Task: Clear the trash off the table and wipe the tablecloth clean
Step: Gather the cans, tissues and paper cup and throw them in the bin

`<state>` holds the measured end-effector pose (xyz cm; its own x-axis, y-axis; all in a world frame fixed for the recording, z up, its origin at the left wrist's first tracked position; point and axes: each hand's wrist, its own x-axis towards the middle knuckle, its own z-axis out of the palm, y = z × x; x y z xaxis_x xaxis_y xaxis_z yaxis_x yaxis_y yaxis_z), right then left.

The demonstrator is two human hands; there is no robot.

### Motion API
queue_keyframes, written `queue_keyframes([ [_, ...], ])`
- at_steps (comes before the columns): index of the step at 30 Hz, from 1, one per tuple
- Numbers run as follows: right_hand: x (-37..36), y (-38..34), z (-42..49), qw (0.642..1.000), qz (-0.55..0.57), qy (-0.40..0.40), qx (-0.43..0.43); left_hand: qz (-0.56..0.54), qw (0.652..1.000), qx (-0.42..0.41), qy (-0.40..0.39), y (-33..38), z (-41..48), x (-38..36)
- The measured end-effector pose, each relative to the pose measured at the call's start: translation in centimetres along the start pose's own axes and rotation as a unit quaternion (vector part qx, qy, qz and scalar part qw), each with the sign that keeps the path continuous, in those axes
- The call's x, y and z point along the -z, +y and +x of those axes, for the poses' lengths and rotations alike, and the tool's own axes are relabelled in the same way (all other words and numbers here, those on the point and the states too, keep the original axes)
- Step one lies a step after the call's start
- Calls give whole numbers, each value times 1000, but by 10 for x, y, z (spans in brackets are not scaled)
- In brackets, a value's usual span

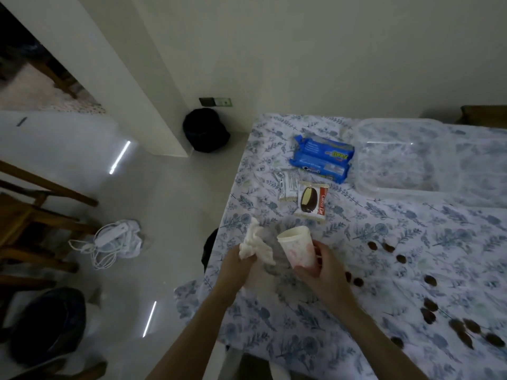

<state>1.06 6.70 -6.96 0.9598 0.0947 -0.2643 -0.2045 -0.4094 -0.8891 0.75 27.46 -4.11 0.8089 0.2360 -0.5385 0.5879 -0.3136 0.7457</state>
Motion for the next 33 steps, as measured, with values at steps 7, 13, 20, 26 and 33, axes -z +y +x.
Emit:
queue_keyframes([
  [7, -81, -41, 16, 1000, 4, -3, -19, -79, 996, -35, -19, -24, 32, 71],
  [13, -188, -85, 28, 997, 16, 19, -68, -104, 991, -39, -71, -65, 81, 157],
  [20, -290, -112, 57, 996, -21, -28, -85, -79, 992, 11, -98, -116, 128, 218],
  [26, -353, -73, 109, 984, -49, 29, -166, -43, 991, 82, -97, -171, 200, 210],
  [33, -439, 50, 170, 947, -22, 132, -293, 30, 987, 103, -119, -296, 299, 151],
])
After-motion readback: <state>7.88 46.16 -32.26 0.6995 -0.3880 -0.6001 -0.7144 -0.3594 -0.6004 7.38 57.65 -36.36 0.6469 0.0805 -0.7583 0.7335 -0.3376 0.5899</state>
